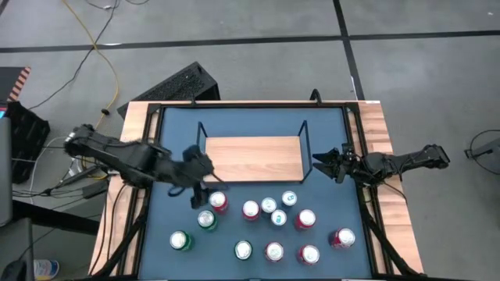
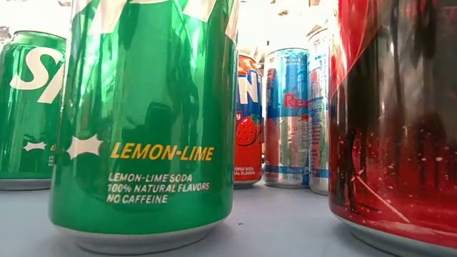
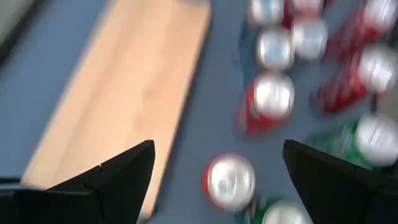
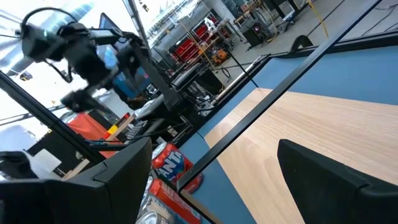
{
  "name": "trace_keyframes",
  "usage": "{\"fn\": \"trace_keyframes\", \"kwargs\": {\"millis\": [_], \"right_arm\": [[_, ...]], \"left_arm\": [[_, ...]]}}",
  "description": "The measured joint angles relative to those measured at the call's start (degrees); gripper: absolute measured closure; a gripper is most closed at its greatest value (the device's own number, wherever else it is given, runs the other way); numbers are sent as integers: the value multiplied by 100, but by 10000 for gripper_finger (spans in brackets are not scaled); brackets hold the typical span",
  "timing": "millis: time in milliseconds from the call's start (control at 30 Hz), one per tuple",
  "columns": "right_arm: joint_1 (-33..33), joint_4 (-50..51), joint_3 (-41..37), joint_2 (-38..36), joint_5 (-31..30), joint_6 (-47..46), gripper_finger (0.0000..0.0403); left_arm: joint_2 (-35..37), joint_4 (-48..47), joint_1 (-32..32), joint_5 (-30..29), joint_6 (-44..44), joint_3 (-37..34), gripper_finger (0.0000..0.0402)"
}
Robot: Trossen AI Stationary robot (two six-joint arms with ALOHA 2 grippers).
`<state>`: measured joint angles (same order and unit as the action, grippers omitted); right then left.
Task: Place canned beverage on shelf
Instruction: Put the orange soda can on the shelf
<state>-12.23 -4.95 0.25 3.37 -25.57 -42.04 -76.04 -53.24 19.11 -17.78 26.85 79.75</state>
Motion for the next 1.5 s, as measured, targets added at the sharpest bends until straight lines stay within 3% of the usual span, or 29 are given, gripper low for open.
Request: {"fn": "trace_keyframes", "kwargs": {"millis": [167, 400, 600, 1000, 1500], "right_arm": [[0, 3, 1, -1, 1, 0, 55], [0, 11, 0, 0, 1, 1, 55], [0, 15, 1, 0, 1, 0, 55], [0, 20, 2, 1, 1, 0, 55], [0, 25, 1, 1, 1, 11, 55]], "left_arm": [[-627, -231, 0, 776, -234, -88, 60], [-1121, 49, -2, 1146, -589, -206, 60], [-1127, 304, -69, 1108, -1035, -206, 60], [-1127, 575, -289, 1352, -466, -775, 60], [-1224, 665, -289, 1246, -880, -774, 60]]}}
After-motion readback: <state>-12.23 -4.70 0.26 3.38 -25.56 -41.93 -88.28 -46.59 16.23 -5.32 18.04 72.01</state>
